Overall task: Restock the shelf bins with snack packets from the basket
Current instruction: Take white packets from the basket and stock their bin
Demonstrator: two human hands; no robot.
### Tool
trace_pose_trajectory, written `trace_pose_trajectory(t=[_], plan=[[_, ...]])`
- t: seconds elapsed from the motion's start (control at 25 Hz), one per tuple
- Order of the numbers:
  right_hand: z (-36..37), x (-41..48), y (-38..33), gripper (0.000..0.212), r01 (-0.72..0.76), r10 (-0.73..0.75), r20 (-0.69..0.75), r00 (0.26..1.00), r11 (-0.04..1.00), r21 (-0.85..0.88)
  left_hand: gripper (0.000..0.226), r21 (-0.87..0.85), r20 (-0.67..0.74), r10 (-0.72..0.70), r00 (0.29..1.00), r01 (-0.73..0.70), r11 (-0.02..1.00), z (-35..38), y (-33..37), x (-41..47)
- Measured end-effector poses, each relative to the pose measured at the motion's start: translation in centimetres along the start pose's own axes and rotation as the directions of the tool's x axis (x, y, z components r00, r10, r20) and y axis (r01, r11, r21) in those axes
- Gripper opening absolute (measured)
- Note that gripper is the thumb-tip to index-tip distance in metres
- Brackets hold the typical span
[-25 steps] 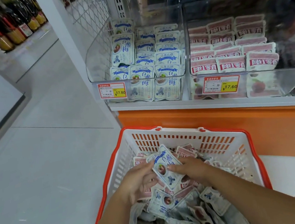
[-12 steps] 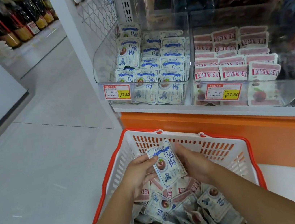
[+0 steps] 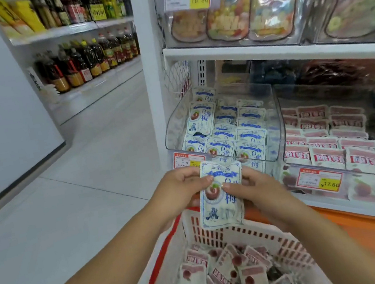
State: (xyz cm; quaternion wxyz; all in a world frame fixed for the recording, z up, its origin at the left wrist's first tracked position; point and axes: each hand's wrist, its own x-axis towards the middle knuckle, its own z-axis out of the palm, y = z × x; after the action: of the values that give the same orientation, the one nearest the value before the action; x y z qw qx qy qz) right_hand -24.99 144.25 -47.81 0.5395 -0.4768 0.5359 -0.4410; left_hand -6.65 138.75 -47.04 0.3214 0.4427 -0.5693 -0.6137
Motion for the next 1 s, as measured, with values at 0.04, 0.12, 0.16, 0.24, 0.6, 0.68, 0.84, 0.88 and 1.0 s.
trace_pose_trajectory(t=[0.04,0.12,0.16,0.24,0.6,0.68,0.84,0.88,1.0], plan=[[0.0,0.5,-1.8,0.026,0.036,-0.036,0.000,0.999,0.999,-0.027,0.016,-0.031,-0.063,0.046,0.997,-0.048,0.998,-0.6,1.2,0.3],[-0.2,2.3,-5.3,0.022,0.115,-0.122,-0.080,0.989,0.990,-0.085,0.013,0.008,-0.285,0.163,0.944,-0.168,0.986,-2.1,2.6,1.4],[-0.5,3.8,-6.8,0.021,0.154,-0.171,-0.160,0.972,0.981,-0.115,0.013,0.131,-0.407,0.239,0.882,-0.203,0.970,-3.1,2.7,2.2],[-1.2,7.7,-8.8,0.018,0.194,-0.246,-0.312,0.918,0.962,-0.190,0.020,0.398,-0.533,0.350,0.770,-0.137,0.907,-5.1,2.3,3.7],[-0.3,22.4,-5.2,0.039,-0.108,-0.081,-0.354,0.932,0.868,-0.484,0.007,0.446,-0.458,0.337,0.822,-0.116,0.888,-6.2,0.5,6.9],[-0.5,22.7,-4.6,0.046,-0.138,-0.108,-0.385,0.916,0.818,-0.559,0.008,0.419,-0.458,0.316,0.831,-0.112,0.901,-6.3,0.5,7.1],[-0.8,21.8,-4.4,0.054,-0.174,-0.071,-0.379,0.923,0.800,-0.574,0.009,0.397,-0.458,0.296,0.838,-0.106,0.912,-6.1,0.4,7.0],[-0.8,21.8,-4.4,0.054,-0.174,-0.066,-0.377,0.924,0.805,-0.567,0.009,0.388,-0.458,0.292,0.839,-0.107,0.915,-5.9,0.4,6.8],[-0.4,21.4,-4.8,0.052,-0.178,-0.044,-0.374,0.926,0.824,-0.537,0.012,0.370,-0.460,0.287,0.841,-0.112,0.922,-5.6,0.3,6.5]])
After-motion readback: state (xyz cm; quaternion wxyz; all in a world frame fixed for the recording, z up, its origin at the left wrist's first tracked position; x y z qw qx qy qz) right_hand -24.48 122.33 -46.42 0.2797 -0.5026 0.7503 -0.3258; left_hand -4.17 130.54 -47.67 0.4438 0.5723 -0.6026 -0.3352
